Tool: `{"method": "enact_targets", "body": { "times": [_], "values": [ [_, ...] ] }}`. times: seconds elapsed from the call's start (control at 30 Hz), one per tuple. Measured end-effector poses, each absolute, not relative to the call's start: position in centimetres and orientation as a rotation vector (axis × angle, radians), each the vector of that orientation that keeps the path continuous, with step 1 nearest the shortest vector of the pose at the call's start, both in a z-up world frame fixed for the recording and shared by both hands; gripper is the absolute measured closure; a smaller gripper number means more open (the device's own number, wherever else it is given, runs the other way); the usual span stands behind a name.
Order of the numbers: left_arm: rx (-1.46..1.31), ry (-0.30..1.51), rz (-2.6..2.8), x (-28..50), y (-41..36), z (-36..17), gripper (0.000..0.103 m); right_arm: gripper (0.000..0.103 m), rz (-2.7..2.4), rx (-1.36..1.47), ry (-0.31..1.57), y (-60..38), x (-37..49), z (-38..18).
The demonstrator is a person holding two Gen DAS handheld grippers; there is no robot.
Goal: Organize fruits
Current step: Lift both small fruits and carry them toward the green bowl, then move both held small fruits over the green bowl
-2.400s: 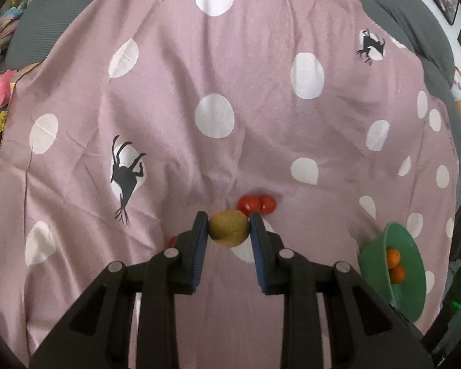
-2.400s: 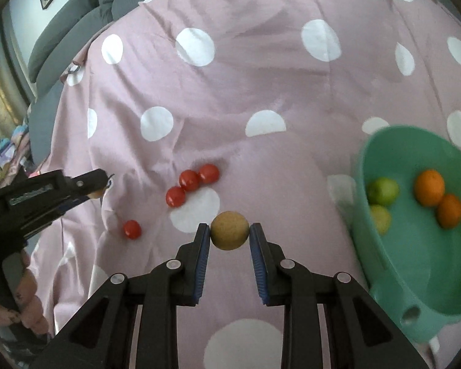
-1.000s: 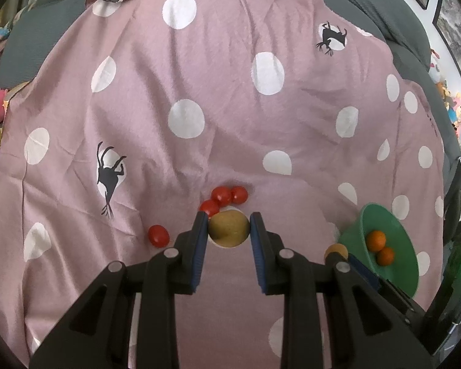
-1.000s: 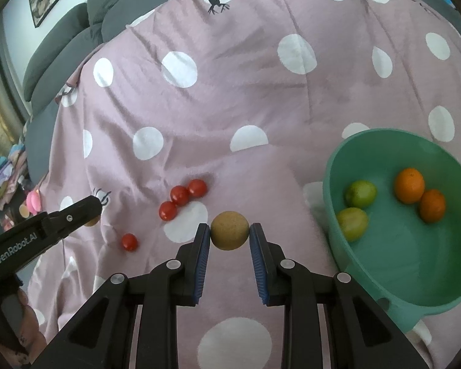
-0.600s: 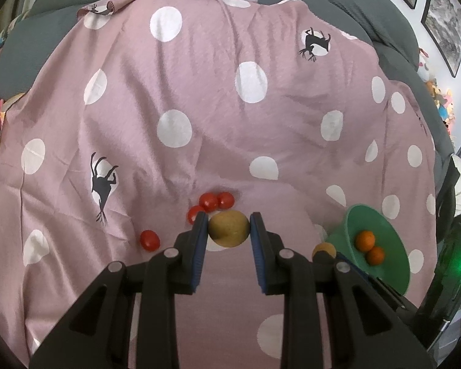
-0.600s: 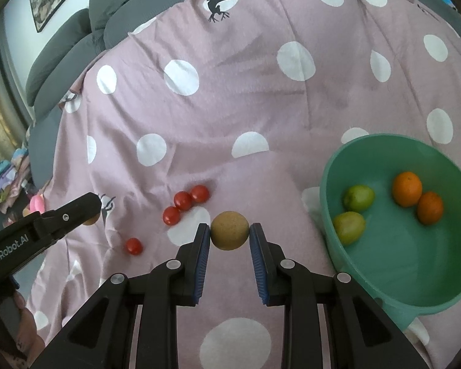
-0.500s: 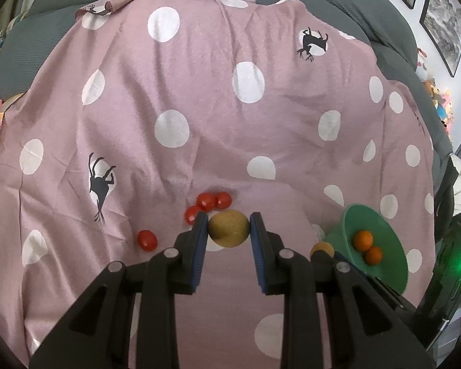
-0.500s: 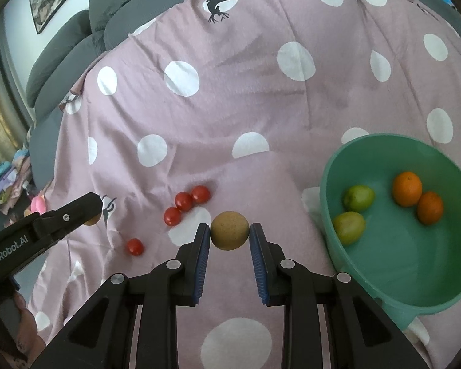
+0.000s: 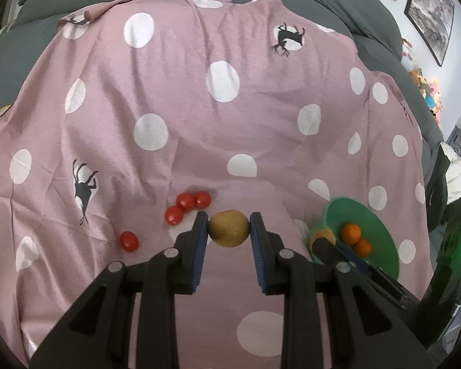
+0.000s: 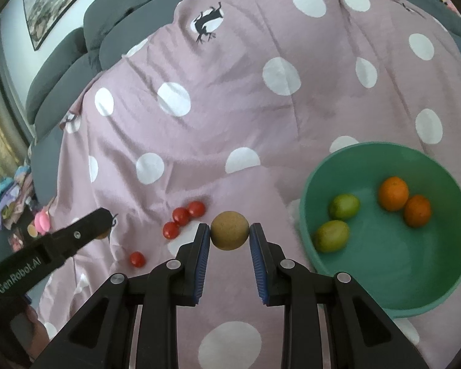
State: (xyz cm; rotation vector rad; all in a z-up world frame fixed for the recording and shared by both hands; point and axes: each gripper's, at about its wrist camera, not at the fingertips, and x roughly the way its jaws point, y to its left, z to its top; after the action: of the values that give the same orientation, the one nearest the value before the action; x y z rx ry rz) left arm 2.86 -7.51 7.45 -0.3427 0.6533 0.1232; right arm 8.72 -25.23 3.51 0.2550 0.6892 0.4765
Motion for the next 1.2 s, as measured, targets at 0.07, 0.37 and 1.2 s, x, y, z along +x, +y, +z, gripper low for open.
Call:
{"method": "enact_targets", "body": {
  "times": [0.07,0.37,1.2],
  "values": [
    [-0.331,0.656,0.117,3.0,-8.0,7.4,0.076,0.074,0.471,0.266,0.683,-25.6,8.7,3.7],
    [-0.293,0.667,0.073,3.9,-10.2,7.5,0.076,0.074,0.419,0.312,0.649,-28.1,8.5,4.5],
    [-0.206,0.72,-0.078,7.3,-17.5,6.6,0.076,0.074,0.243,0.434,0.602,-35.4,8.4,4.7]
  ]
}}
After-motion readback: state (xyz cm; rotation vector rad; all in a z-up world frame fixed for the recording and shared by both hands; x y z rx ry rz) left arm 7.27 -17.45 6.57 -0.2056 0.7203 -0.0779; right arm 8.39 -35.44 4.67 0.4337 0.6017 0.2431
